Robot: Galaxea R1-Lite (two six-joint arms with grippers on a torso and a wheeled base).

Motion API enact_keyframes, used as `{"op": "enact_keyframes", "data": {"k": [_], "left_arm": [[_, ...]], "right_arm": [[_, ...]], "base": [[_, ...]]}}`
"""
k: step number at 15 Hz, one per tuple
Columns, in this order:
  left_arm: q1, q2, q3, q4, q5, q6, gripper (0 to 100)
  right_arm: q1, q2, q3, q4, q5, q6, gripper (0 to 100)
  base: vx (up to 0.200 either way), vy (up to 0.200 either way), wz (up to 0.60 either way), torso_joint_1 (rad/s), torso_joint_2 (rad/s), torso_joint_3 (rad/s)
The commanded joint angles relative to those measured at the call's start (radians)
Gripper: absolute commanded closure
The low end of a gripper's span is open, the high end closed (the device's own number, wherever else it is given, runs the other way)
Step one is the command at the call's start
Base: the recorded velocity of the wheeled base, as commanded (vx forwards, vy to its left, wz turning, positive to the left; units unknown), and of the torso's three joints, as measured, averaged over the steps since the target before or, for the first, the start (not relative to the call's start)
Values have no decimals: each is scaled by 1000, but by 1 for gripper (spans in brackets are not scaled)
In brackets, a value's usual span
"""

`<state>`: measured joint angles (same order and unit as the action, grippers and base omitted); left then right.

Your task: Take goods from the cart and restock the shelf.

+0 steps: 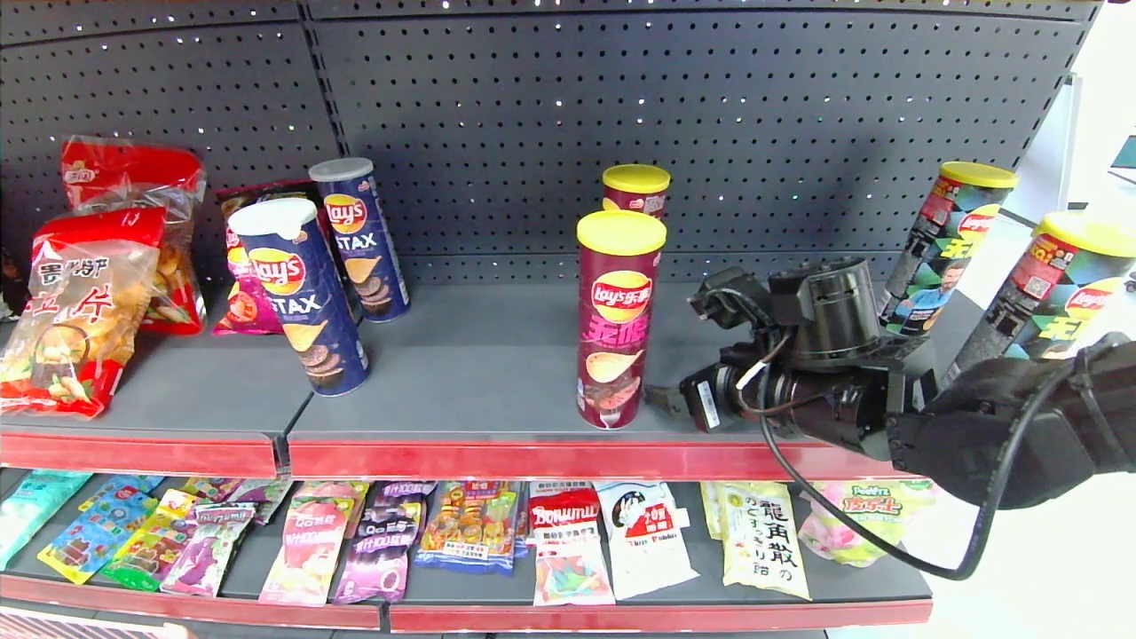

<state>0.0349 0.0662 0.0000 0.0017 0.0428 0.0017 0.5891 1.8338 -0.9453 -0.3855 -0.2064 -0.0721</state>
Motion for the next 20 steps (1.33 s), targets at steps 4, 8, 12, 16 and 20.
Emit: {"op": "enact_keyframes", "data": {"k": [4, 8, 12, 16, 20], "left_arm": [[0, 1, 0, 0, 0, 0, 0], [-3, -5, 0, 0, 0, 0, 0], [-3, -5, 0, 0, 0, 0, 0], [-38, -65, 0, 0, -1, 3, 0], [-38, -66, 0, 0, -3, 1, 0]], "right_arm": [[6, -297, 172, -1, -34, -5, 0], [-54, -847, 462, -3, -44, -107, 0], [-508, -1378, 484, 461, -33, -136, 0], [-552, -1769, 609, 774, 68, -117, 0], [-580, -1820, 884, 473, 306, 2, 0]], "base": [[0, 0, 0, 0, 0, 0], [0, 0, 0, 0, 0, 0], [0, 0, 0, 0, 0, 0], [0, 0, 0, 0, 0, 0], [0, 0, 0, 0, 0, 0]]}}
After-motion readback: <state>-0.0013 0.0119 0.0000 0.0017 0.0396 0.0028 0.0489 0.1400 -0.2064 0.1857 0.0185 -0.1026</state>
